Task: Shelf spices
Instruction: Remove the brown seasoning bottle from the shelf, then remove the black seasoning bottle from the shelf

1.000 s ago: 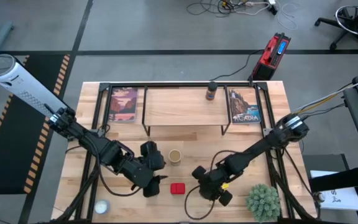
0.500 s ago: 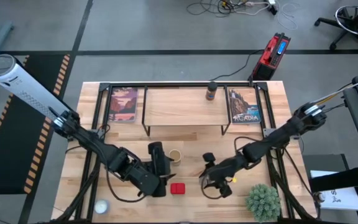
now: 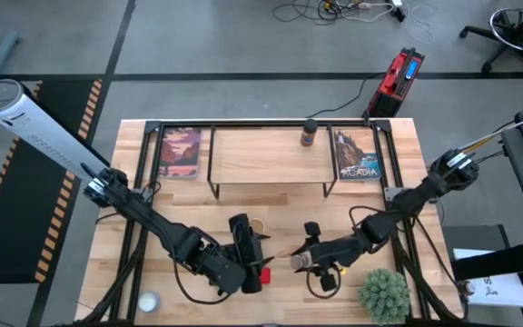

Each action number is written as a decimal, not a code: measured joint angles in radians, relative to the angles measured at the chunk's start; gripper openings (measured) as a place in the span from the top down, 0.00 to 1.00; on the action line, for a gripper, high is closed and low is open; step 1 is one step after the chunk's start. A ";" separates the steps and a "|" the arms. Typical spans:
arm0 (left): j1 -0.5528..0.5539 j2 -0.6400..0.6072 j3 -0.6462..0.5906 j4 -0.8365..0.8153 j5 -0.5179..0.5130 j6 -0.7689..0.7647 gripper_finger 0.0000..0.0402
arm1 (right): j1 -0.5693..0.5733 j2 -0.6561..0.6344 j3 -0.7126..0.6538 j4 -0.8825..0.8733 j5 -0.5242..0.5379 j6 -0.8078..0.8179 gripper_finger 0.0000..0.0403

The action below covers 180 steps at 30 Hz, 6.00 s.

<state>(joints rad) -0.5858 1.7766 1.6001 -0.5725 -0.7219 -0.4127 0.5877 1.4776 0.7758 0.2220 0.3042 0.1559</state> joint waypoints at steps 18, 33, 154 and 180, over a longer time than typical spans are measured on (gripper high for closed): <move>-0.003 0.018 -0.034 0.165 -0.002 -0.007 0.43 | 0.068 0.003 -0.262 0.494 -0.065 -0.024 0.59; 0.006 0.018 -0.093 0.329 -0.031 0.064 0.43 | 0.009 0.005 -0.409 0.660 -0.285 -0.122 0.58; 0.125 -0.048 -0.105 0.194 0.033 0.111 0.43 | -0.271 -0.589 -0.289 -0.024 -0.171 -0.228 0.49; 0.531 -0.088 -0.105 0.237 0.435 0.406 0.45 | -0.694 -0.718 -0.288 -0.206 -0.064 -0.253 0.36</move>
<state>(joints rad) -0.0546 1.6886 1.4952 -0.3353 -0.2871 -0.0068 -0.1067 0.7593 0.4873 0.0158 0.2398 -0.0972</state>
